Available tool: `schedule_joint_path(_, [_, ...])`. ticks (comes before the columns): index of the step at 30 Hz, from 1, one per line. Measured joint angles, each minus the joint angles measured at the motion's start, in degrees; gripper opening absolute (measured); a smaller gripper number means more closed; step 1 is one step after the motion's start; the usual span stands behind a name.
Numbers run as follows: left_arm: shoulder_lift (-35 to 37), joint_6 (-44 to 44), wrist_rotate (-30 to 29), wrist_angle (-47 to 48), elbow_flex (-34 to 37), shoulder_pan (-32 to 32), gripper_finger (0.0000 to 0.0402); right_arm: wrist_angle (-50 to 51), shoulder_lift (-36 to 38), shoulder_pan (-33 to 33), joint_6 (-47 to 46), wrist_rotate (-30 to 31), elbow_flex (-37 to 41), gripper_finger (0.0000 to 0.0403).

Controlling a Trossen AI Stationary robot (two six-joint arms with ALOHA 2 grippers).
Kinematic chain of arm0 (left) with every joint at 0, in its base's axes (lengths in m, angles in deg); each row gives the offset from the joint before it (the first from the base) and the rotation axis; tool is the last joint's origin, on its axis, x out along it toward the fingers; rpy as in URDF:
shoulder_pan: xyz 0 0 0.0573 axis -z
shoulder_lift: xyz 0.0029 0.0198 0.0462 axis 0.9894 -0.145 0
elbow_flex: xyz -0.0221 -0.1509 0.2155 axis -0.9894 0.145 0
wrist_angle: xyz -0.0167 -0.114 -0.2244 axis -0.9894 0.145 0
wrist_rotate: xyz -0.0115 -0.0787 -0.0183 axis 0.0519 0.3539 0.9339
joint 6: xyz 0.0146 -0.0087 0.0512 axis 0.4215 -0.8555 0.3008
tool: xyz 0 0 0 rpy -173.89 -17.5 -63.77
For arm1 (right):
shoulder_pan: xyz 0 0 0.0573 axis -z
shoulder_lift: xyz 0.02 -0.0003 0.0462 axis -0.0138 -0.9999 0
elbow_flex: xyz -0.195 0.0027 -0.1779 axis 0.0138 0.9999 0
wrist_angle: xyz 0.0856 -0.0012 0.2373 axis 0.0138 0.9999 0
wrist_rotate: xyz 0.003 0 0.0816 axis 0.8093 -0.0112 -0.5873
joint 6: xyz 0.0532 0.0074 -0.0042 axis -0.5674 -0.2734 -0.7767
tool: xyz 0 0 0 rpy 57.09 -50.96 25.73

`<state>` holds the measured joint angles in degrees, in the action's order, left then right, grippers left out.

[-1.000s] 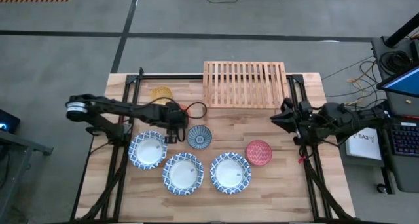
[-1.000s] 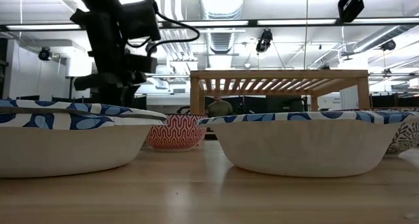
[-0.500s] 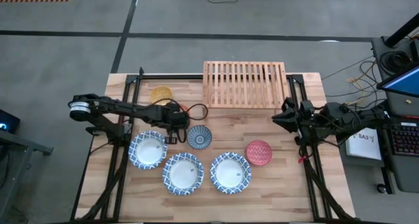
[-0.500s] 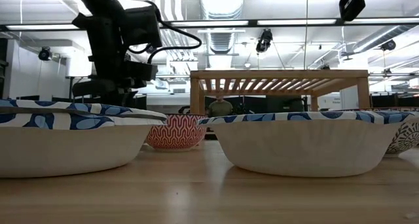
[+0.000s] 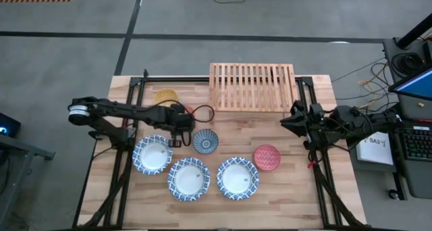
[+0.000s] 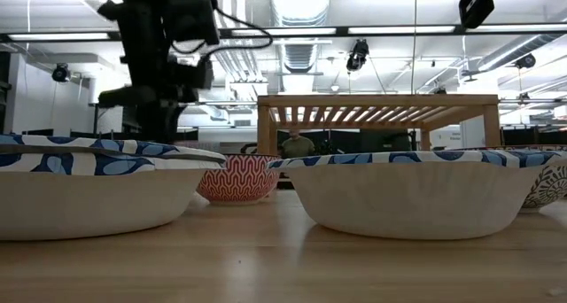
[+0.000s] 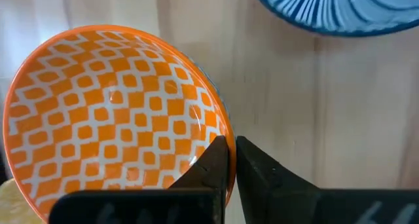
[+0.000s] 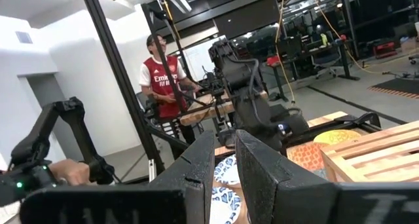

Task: Place and stack bowls onto a shelf
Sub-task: Put the orange patterned bowl on the shelf

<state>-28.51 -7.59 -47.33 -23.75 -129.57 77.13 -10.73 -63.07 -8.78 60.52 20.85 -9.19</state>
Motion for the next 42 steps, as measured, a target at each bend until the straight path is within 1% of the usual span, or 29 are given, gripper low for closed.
schedule_joint_path(2, [0.87,0.03,-0.97,2.31,-1.78,0.00,0.0002,0.01,0.00,0.00,0.00,0.00,0.00,0.0054])
schedule_joint_path(5, [2.06,0.43,-4.79,6.70,-5.11,0.00,0.0001,0.03,0.00,0.00,0.56,0.02,0.00,0.0054])
schedule_joint_path(7, [2.61,1.79,-7.38,8.58,-7.37,0.00,0.0001,0.02,0.00,0.00,0.85,0.00,0.00,0.0054])
schedule_joint_path(9, [2.80,3.85,-8.68,9.22,-10.08,-0.16,0.0001,0.01,0.00,0.00,0.85,0.01,0.00,0.0054])
schedule_joint_path(13, [2.28,9.35,-8.71,9.15,-16.56,-1.16,0.0001,0.01,0.00,0.00,0.85,0.00,0.00,0.0054])
schedule_joint_path(18, [-0.33,14.96,-8.75,8.57,-26.09,-2.86,0.0000,0.01,0.00,0.00,0.83,0.00,0.00,0.0054])
schedule_joint_path(20, [-1.85,16.87,-7.62,7.45,-30.11,-3.76,0.0000,-0.01,0.00,0.00,0.83,0.00,0.02,0.0054])
schedule_joint_path(24, [-6.40,20.59,-3.49,6.96,-37.27,-5.84,0.0000,-0.02,0.02,0.00,0.83,-0.02,0.02,0.0054])
schedule_joint_path(29, [-14.62,25.95,-2.72,7.93,-46.70,-8.60,0.0000,-0.03,0.04,0.00,0.31,-0.11,0.02,0.0054])
schedule_joint_path(32, [-20.33,28.98,0.40,10.99,-53.60,-10.82,0.0000,-0.03,0.04,0.00,0.30,-0.44,0.02,0.0054])
schedule_joint_path(37, [-28.59,29.68,8.13,19.93,-65.55,-14.60,0.0000,-0.01,0.04,0.00,0.22,-0.47,0.02,0.0054])
schedule_joint_path(40, [-32.45,28.96,10.25,24.94,-72.06,-16.19,0.0000,0.01,0.04,0.00,0.20,-0.49,0.02,0.0054])
schedule_joint_path(42, [-34.58,28.64,10.43,27.19,-76.00,-16.77,0.0000,-0.01,0.04,0.00,0.22,-0.52,0.02,0.0054])
